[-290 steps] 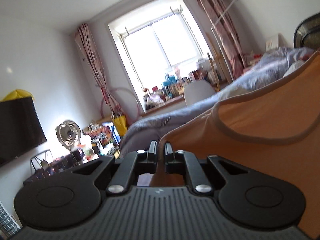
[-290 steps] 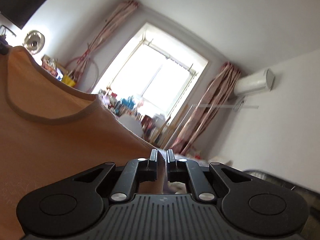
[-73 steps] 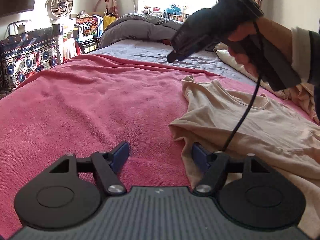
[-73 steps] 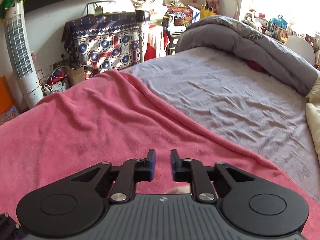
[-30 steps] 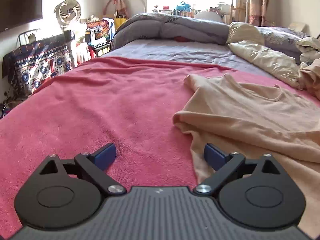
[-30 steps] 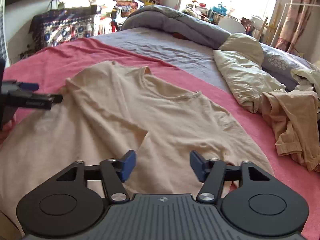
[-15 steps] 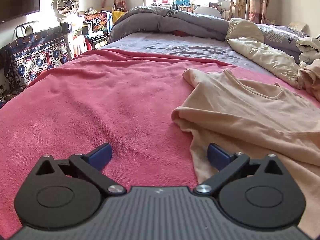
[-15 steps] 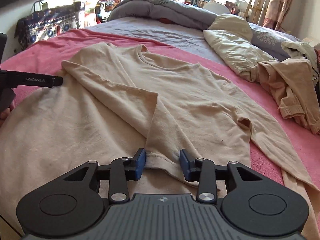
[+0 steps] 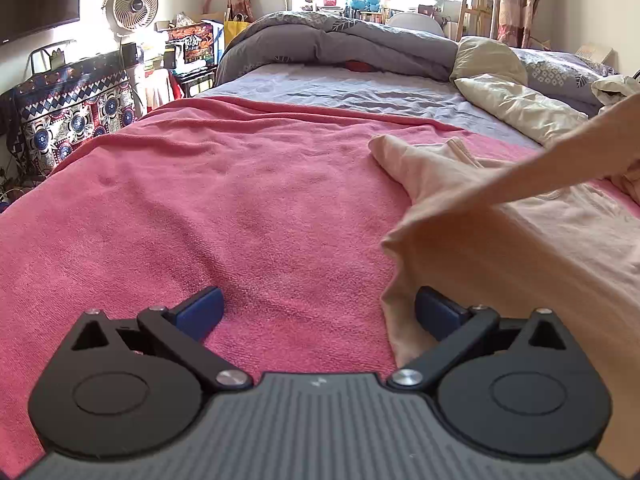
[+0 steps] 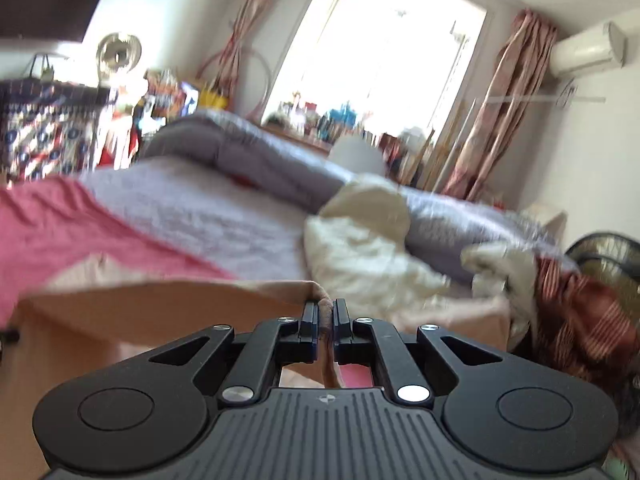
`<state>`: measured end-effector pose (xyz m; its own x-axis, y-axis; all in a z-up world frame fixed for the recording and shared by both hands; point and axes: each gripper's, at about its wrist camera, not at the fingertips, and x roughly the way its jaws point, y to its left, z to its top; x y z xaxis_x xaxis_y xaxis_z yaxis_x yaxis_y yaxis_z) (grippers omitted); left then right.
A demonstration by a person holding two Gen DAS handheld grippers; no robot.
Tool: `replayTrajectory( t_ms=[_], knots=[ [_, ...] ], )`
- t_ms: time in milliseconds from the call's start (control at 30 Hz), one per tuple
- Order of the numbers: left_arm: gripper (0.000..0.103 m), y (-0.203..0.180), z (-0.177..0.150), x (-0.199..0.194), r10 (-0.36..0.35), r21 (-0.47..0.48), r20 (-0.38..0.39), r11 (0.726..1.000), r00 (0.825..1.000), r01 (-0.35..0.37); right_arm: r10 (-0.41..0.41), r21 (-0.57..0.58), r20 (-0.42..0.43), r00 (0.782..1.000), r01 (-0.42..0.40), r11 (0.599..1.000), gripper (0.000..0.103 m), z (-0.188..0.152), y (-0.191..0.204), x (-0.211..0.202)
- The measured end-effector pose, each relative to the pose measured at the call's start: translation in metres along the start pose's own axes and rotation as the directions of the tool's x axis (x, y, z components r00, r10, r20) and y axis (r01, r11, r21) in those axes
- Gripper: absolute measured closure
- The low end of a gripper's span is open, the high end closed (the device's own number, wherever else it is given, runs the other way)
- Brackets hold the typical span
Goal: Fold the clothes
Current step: 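Grasp the sleeve cuff with the right gripper and lift it, then lay the sleeve across the shirt body and open the right gripper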
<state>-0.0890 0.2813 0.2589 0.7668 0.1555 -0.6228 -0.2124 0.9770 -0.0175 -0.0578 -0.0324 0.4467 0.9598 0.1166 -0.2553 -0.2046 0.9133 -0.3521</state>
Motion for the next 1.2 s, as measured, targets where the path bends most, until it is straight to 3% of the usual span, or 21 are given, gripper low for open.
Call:
replayTrajectory(
  t_ms=[67,133,233,367,400,467,667,733,867,900,933,967,1033,1067,1100,1133,1200],
  knots=[
    [0.000,0.000,0.000,0.000,-0.001,0.000,0.000,1.000,1.000,0.001,0.020,-0.061,0.085,0.996,-0.015,0.998,0.095,0.012,-0.005,-0.013],
    [0.000,0.001,0.000,0.001,-0.003,-0.002,0.000,1.000,1.000,0.003,0.036,-0.134,0.064,0.997,-0.028,0.991,0.094,-0.005,0.001,-0.016],
    [0.000,0.002,0.000,0.001,-0.004,-0.003,0.002,1.000,1.000,0.004,0.046,-0.254,-0.125,0.991,-0.077,0.964,0.094,-0.072,0.019,-0.003],
    [0.000,0.009,-0.002,0.000,-0.008,-0.001,0.003,1.000,1.000,0.008,0.022,-0.318,-0.371,0.928,-0.149,0.936,0.094,-0.167,0.035,0.005],
    [0.000,0.009,-0.003,0.000,-0.007,0.000,0.003,1.000,1.000,0.007,0.023,-0.320,-0.395,0.918,-0.161,0.934,0.094,-0.183,0.037,0.001],
    [0.000,0.009,-0.003,0.000,-0.004,0.003,0.001,1.000,1.000,0.004,-0.001,-0.321,-0.380,0.925,-0.131,0.938,0.094,-0.200,0.044,-0.008],
    [0.000,0.008,-0.003,0.000,0.006,0.015,-0.003,1.000,1.000,-0.005,-0.043,-0.097,-0.321,0.946,0.013,0.995,0.092,-0.215,0.041,-0.018],
    [0.000,0.008,-0.003,0.000,0.005,0.014,-0.004,1.000,1.000,-0.005,-0.026,-0.025,-0.328,0.944,0.019,1.000,0.091,-0.212,0.037,-0.026],
    [0.000,0.006,-0.003,0.001,0.008,0.017,-0.005,1.000,1.000,-0.008,0.110,0.186,-0.349,0.931,-0.047,0.982,0.085,-0.213,0.019,-0.058],
    [0.000,0.005,-0.003,0.001,0.009,0.017,-0.005,1.000,1.000,-0.008,0.154,0.266,-0.345,0.926,-0.061,0.962,0.081,-0.215,0.009,-0.063],
    [0.000,0.005,-0.003,0.001,0.009,0.018,-0.005,1.000,1.000,-0.009,0.211,0.383,-0.334,0.919,-0.072,0.921,0.069,-0.219,-0.005,-0.067],
    [0.000,0.004,-0.003,0.001,0.010,0.018,-0.006,1.000,1.000,-0.009,0.275,0.514,-0.307,0.911,-0.084,0.854,0.052,-0.225,-0.021,-0.069],
    [0.000,0.004,-0.003,0.001,0.011,0.019,-0.006,1.000,1.000,-0.010,0.401,0.745,-0.192,0.896,-0.133,0.653,0.032,-0.240,-0.049,-0.069],
    [0.000,0.004,-0.003,0.001,0.011,0.019,-0.006,1.000,1.000,-0.011,0.435,0.822,-0.139,0.890,-0.141,0.551,0.029,-0.248,-0.060,-0.066],
    [0.000,0.003,-0.003,0.001,0.011,0.020,-0.007,1.000,1.000,-0.011,0.450,0.861,-0.113,0.886,-0.138,0.489,0.029,-0.254,-0.066,-0.062],
    [0.000,0.003,-0.003,0.001,0.011,0.020,-0.007,1.000,1.000,-0.011,0.461,0.867,-0.107,0.881,-0.144,0.477,0.029,-0.257,-0.068,-0.057],
    [0.000,0.003,-0.002,0.001,0.013,0.022,-0.007,1.000,1.000,-0.013,0.460,0.840,-0.108,0.881,-0.167,0.517,0.027,-0.257,-0.062,-0.053]
  ],
)
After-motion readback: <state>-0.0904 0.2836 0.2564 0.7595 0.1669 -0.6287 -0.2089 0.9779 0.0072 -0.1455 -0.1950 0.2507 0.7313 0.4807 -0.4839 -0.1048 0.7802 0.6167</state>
